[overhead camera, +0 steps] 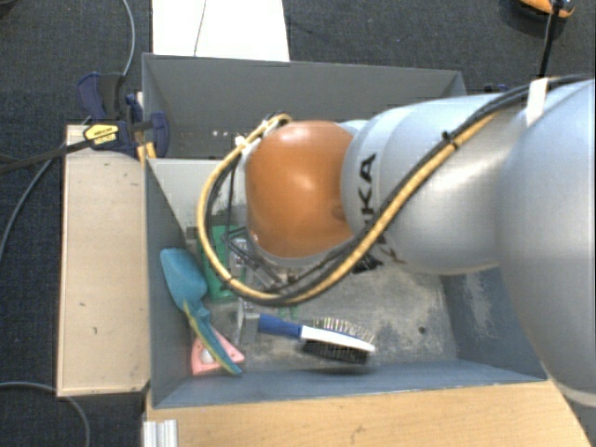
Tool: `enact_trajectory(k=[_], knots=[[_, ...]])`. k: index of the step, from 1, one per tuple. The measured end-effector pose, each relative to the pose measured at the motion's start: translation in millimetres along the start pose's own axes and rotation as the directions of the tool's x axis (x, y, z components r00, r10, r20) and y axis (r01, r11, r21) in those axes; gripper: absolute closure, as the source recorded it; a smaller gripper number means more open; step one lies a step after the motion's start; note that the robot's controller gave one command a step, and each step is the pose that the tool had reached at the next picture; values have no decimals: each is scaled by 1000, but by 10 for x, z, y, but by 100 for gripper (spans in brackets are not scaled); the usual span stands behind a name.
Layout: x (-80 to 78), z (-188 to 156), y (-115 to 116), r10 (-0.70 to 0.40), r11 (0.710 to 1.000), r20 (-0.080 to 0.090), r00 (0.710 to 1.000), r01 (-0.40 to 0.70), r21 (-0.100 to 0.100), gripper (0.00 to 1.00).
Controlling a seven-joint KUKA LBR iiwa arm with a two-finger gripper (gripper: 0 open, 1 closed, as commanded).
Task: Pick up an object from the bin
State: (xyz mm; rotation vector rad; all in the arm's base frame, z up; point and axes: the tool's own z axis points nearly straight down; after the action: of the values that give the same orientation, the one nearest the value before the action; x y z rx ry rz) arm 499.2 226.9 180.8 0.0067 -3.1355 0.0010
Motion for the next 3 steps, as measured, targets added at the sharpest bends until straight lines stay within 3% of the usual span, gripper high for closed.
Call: enact_trajectory(k=[1,2,3], knots=[[-20,-46,-12,7,1000,8,1000,-7,-2,0],[-145,243,-350,-19,1000,8,1000,19,-4,0],[-157,722,-509,-26,1000,11,1000,26,-1,0]])
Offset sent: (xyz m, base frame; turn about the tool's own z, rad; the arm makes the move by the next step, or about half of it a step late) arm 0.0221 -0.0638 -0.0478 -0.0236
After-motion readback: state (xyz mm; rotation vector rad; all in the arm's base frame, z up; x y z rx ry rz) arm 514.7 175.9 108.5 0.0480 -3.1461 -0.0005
